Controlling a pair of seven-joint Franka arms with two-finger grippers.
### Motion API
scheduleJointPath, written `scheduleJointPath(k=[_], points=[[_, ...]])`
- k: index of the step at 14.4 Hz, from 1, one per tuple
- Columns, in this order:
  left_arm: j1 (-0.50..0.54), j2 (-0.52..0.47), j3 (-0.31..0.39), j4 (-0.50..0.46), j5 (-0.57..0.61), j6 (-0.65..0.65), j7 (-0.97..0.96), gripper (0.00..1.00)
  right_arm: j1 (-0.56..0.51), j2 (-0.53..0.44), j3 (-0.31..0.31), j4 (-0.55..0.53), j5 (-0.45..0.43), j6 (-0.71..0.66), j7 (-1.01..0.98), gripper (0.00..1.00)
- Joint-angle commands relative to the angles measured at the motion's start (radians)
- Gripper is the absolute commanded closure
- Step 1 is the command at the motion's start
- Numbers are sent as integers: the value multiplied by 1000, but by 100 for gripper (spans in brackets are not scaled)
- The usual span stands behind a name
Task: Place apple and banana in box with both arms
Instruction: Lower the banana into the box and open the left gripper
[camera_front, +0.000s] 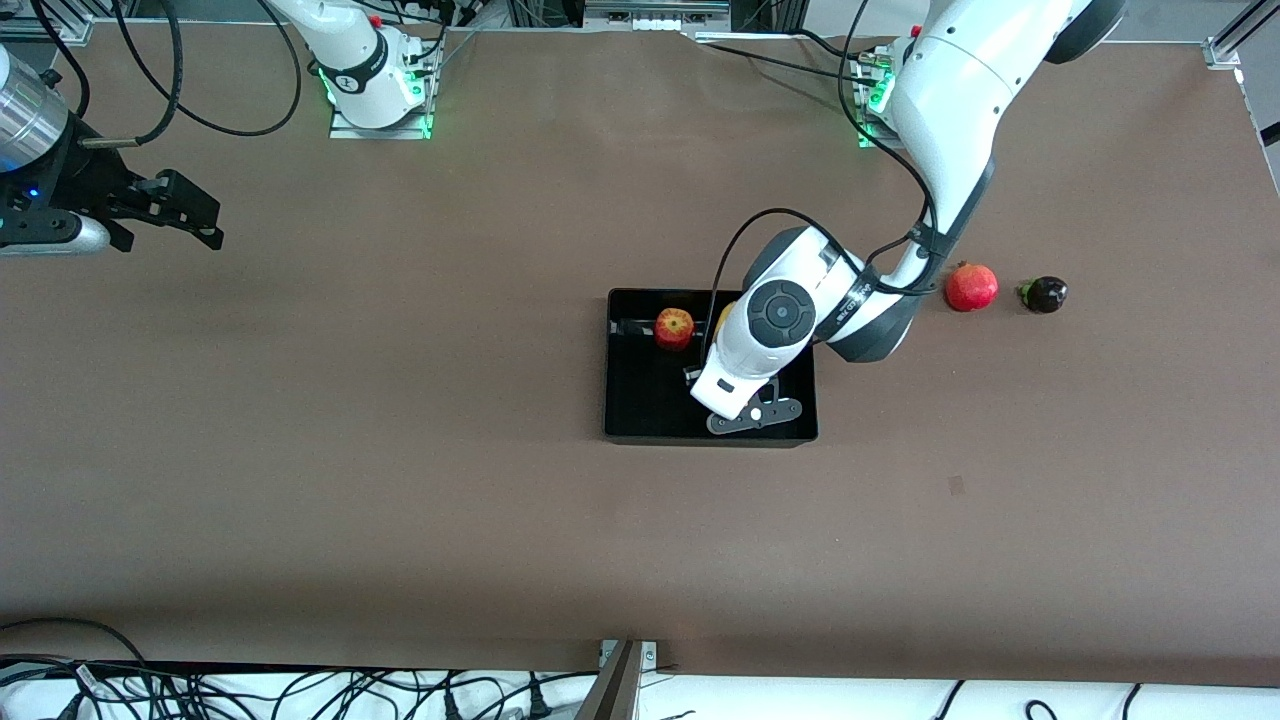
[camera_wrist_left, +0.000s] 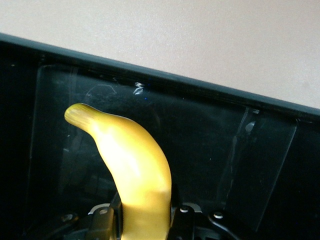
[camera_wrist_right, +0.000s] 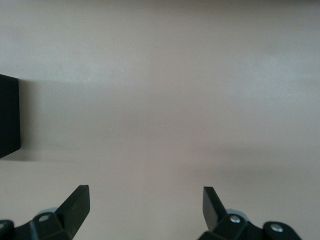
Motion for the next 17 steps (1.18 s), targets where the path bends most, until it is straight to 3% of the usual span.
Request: scheduleJointPath(k=[1, 8, 10, 12, 13, 15, 17], points=[[0, 15, 4, -6, 42, 37, -19, 100, -3, 7, 5, 17, -13, -2, -8, 0], [4, 55, 4, -5, 81, 68, -41, 100, -2, 7, 5, 17, -13, -4, -5, 0], [4, 57, 4, -5, 82, 68, -41, 57, -2, 7, 5, 17, -13, -2, -5, 0], [4, 57, 4, -5, 82, 68, -41, 30, -2, 7, 5, 17, -13, -4, -5, 0], [4, 57, 4, -5, 82, 66, -41, 26, -2, 7, 5, 17, -13, -2, -5, 0], [4, 54, 4, -5, 82, 62, -42, 0, -2, 7, 5, 17, -13, -2, -5, 0], [9, 26, -3, 1, 81, 17, -56, 0, -2, 7, 5, 17, -13, -2, -5, 0]])
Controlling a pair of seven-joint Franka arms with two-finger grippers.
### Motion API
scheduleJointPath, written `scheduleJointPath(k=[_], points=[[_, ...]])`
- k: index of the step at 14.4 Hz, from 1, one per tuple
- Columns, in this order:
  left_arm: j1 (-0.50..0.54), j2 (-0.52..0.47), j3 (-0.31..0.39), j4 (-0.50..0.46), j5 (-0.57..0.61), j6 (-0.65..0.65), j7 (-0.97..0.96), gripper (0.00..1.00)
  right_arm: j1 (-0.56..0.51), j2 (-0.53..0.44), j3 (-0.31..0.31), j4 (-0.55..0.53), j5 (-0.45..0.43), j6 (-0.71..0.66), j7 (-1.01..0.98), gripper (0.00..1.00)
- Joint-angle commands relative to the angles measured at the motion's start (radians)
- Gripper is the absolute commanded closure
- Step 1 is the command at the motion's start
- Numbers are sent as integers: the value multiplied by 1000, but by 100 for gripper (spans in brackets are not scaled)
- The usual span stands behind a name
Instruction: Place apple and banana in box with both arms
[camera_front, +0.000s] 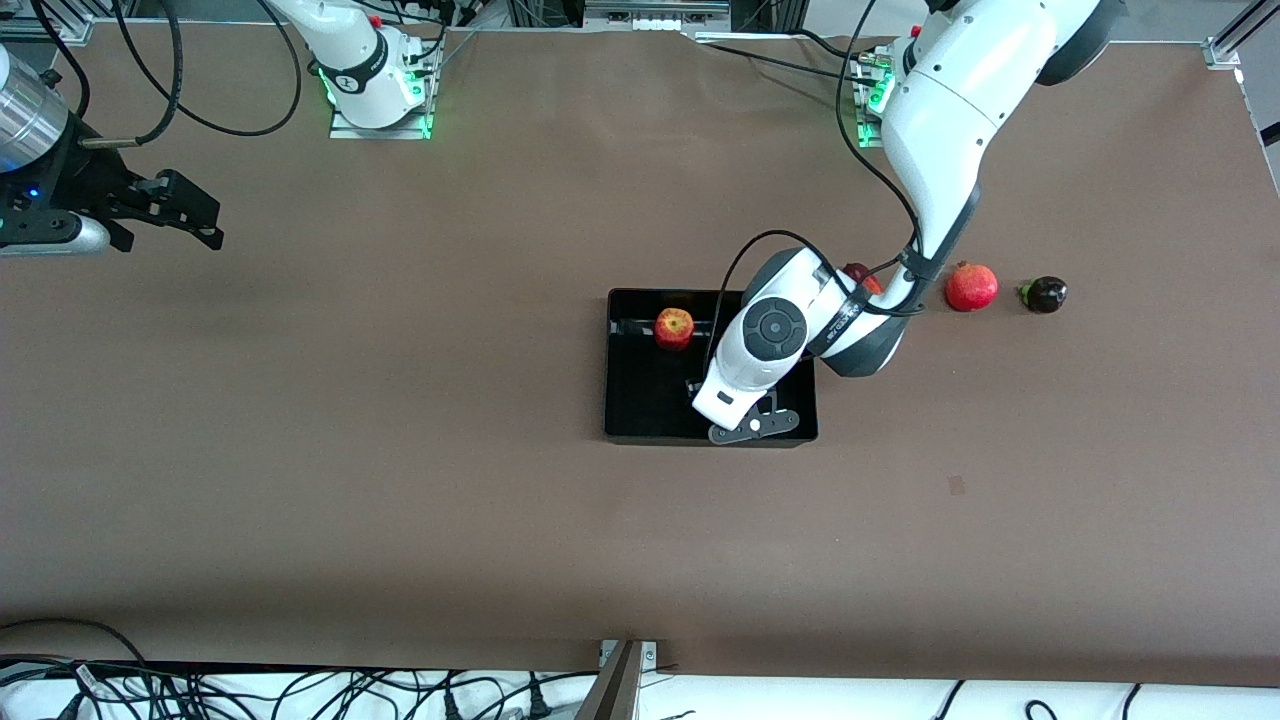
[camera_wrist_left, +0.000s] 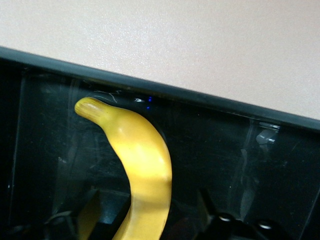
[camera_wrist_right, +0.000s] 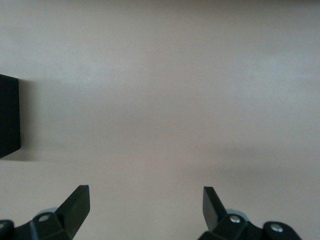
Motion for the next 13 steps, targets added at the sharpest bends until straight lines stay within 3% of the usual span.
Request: scheduleJointPath(k=[1, 5, 8, 13], points=[[24, -54, -15, 8, 21, -98, -30, 0, -2, 7, 5, 17, -13, -2, -5, 0], [147, -221, -79, 11, 15, -299, 65, 0, -2, 7, 5, 17, -13, -4, -5, 0], [304, -360, -137, 10, -27, -489, 304, 0, -2, 7, 5, 17, -13, -2, -5, 0], [523, -534, -130, 10, -53, -662, 750, 0, -2, 7, 5, 17, -13, -4, -5, 0]])
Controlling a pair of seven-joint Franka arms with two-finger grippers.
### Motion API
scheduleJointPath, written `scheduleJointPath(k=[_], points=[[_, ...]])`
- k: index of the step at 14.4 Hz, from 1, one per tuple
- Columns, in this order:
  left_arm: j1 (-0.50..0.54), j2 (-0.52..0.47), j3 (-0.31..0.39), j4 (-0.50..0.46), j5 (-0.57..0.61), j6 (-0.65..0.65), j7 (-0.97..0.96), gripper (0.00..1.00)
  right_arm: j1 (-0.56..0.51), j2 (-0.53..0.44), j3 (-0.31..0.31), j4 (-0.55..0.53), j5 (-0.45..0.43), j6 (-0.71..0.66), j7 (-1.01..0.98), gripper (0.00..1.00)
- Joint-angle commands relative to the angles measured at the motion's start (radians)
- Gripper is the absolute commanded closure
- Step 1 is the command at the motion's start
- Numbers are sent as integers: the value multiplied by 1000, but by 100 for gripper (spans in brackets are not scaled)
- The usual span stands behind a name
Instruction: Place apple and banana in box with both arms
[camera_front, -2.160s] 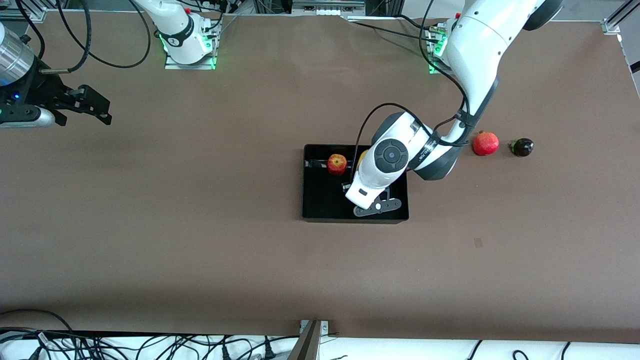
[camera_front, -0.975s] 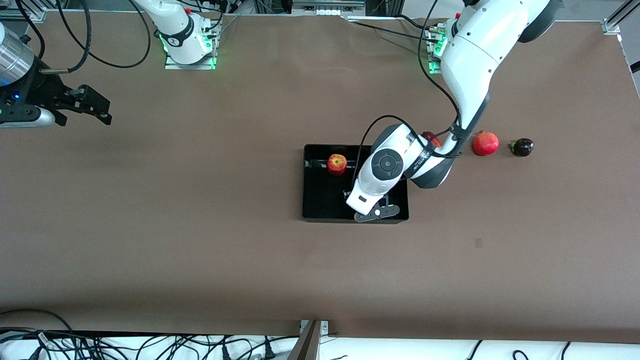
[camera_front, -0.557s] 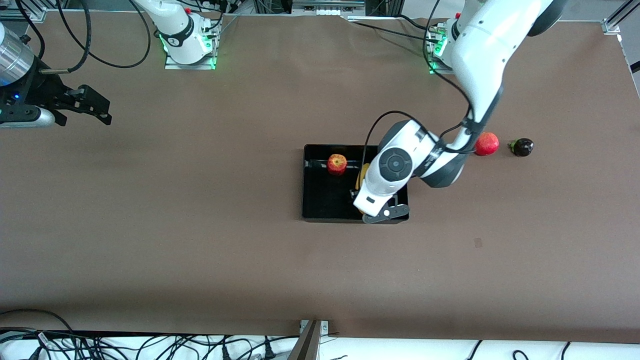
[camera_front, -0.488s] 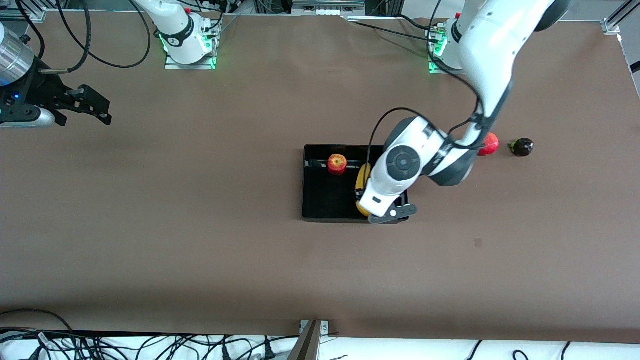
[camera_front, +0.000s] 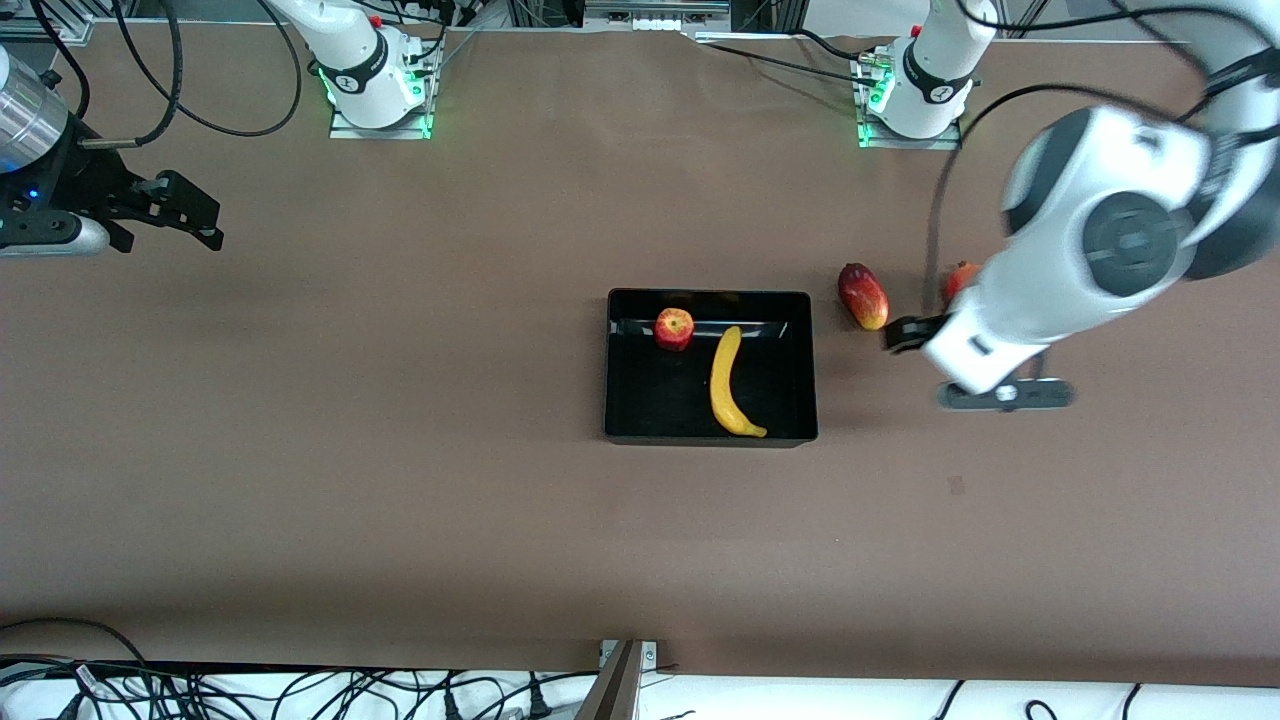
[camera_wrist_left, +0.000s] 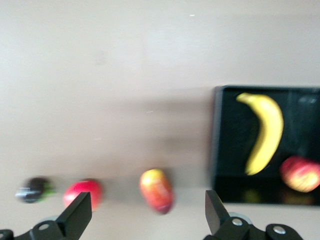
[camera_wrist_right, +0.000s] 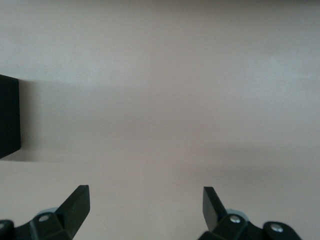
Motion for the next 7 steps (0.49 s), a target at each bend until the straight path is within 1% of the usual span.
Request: scheduleJointPath(k=[1, 3, 5, 7], points=[[76, -104, 30, -41, -21, -37, 219, 0, -2, 5, 5, 15, -13, -4, -5, 0], [36, -173, 162, -43, -25, -61, 366, 0, -2, 5, 5, 15, -13, -4, -5, 0], [-60, -237, 337, -43, -45, -95, 515, 0, -2, 5, 5, 15, -13, -4, -5, 0], [-172, -289, 518, -44, -94, -107, 555, 0, -2, 5, 5, 15, -13, -3, -5, 0]])
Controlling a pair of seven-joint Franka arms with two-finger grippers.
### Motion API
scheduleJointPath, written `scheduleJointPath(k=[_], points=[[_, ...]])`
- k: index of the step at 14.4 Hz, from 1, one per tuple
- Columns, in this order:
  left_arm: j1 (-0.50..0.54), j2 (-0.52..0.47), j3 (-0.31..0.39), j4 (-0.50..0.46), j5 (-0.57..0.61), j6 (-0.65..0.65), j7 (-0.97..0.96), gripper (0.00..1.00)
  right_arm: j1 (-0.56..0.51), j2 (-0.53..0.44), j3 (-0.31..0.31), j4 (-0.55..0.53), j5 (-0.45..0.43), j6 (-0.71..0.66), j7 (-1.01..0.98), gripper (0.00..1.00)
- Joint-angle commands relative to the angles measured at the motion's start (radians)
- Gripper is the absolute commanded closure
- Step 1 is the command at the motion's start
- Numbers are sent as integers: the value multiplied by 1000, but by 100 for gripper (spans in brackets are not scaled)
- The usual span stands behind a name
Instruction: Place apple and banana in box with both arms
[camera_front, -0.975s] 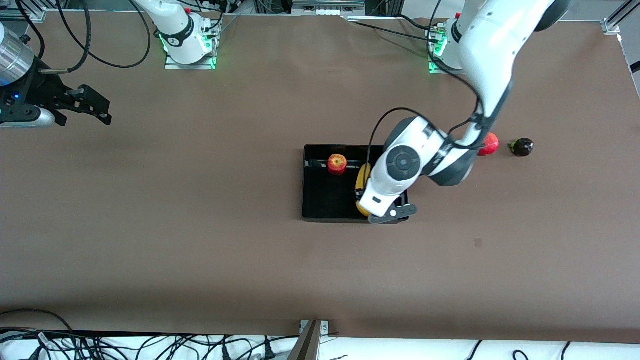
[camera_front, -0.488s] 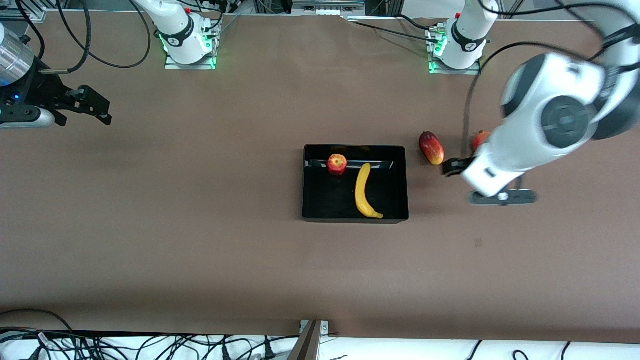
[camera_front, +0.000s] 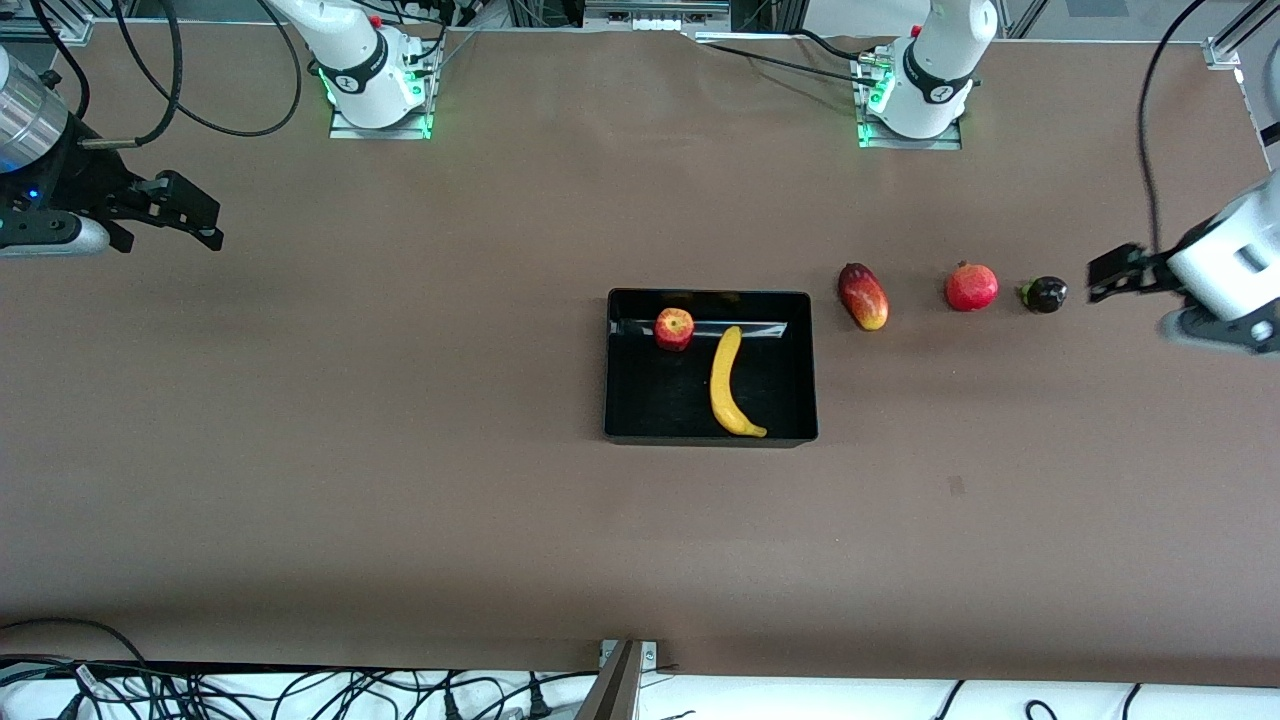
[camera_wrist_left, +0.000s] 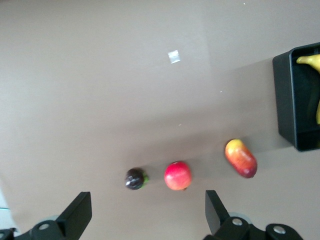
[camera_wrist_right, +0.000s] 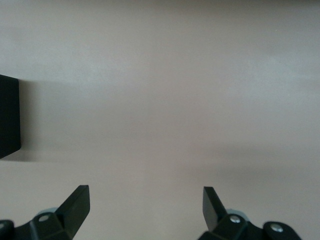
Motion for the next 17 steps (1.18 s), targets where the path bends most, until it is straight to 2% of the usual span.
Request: scheduleJointPath(k=[1, 10, 13, 17], points=[[-148, -103, 204, -47, -55, -38, 72, 0, -2, 5, 5, 15, -13, -3, -5, 0], [-209, -164, 218, -45, -61, -41, 84, 0, -2, 5, 5, 15, -13, -3, -5, 0], [-209, -161, 218, -68, -116, -13, 84, 0, -2, 5, 5, 15, -13, -4, -5, 0], [-227, -166, 198, -64, -136, -12, -17, 0, -2, 5, 5, 15, -13, -4, -5, 0]])
